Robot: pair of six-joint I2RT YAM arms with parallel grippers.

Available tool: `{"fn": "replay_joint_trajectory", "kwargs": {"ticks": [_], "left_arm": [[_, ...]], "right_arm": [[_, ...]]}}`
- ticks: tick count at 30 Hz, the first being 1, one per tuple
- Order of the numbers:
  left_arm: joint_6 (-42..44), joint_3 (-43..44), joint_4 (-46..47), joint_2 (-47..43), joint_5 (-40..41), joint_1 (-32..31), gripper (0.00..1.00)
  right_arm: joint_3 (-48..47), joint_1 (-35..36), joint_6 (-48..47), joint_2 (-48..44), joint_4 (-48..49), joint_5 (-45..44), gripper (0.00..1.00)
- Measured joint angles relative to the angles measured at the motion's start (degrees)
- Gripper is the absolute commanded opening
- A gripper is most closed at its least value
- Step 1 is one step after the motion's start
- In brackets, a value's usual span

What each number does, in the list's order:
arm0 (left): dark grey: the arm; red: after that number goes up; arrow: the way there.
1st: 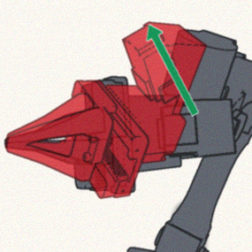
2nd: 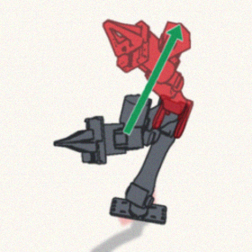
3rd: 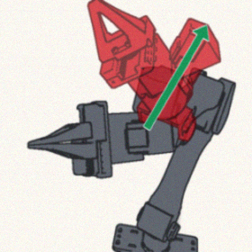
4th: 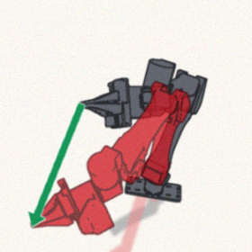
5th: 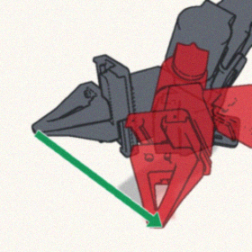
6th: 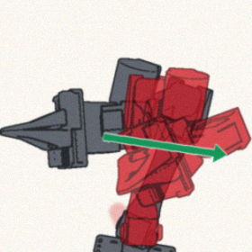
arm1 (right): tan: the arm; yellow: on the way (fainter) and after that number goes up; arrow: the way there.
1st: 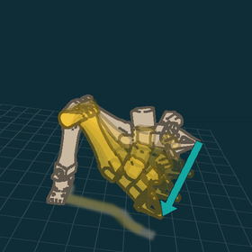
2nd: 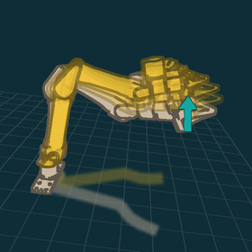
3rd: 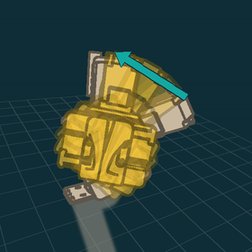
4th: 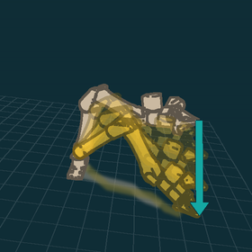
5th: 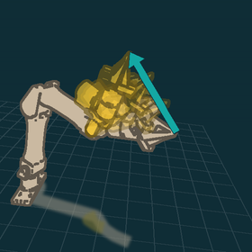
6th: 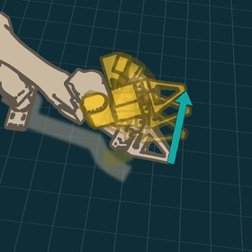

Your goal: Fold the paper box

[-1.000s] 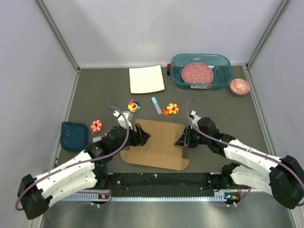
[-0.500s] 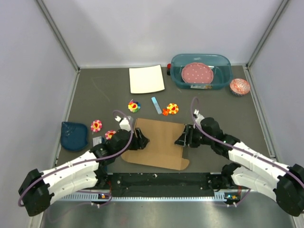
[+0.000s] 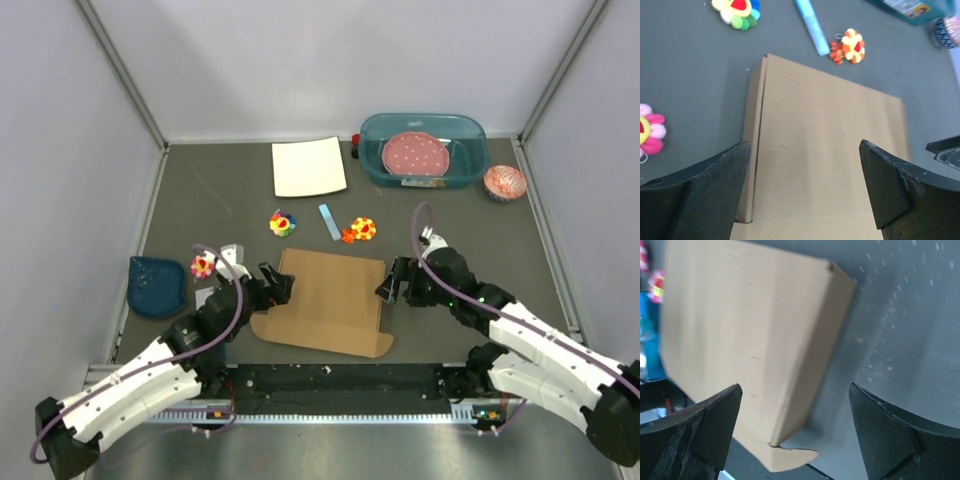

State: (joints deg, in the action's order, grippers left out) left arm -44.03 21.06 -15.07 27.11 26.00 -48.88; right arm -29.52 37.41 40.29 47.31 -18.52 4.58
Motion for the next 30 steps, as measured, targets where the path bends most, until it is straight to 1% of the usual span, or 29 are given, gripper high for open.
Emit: {"fn": "replay_joint_trajectory", "kwargs": {"ticks": [3, 6, 9, 14, 16, 19, 24, 27, 30], "left_arm": [[-0.28, -2.64, 1.38, 2.60, -0.11, 0.00, 0.93], [-1.27, -5.99, 3.10, 7.04, -1.51, 0.00, 0.87], [-2.82, -7.37, 4.11, 11.39, -2.54, 0.00, 0.82], [-4.02, -7.58, 8.79, 15.30, -3.61, 0.17, 0.68], [-4.20, -8.02, 11.08, 16.44, -3.78, 0.46, 0.66], [-4.50, -8.96, 16.04, 18.69, -4.61, 0.66, 0.61], [-5.42, -9.05, 22.77, 23.76, -7.15, 0.83, 0.59], [-6.19, -8.24, 25.66, 27.08, -9.22, 0.83, 0.60], [-7.10, -7.98, 27.76, 28.87, -10.29, 0.83, 0.65]], "right_arm": [[3.85, -0.04, 0.83, 2.47, 1.53, 0.00, 0.88], [6.27, -0.04, 1.40, 5.70, 3.21, 0.07, 0.87], [6.38, -0.09, 1.75, 8.44, 6.51, 0.96, 0.85], [7.04, -0.09, 1.84, 11.34, 11.28, 1.99, 0.81], [7.39, -0.24, 1.88, 11.69, 12.72, 1.92, 0.79], [7.93, -1.68, 1.92, 11.91, 14.16, 2.10, 0.73], [8.55, -7.48, 1.92, 12.13, 16.26, 4.17, 0.65], [8.39, -11.45, 1.55, 13.18, 17.33, 5.66, 0.63], [6.43, -13.79, 0.63, 16.13, 17.90, 6.71, 0.62]]}}
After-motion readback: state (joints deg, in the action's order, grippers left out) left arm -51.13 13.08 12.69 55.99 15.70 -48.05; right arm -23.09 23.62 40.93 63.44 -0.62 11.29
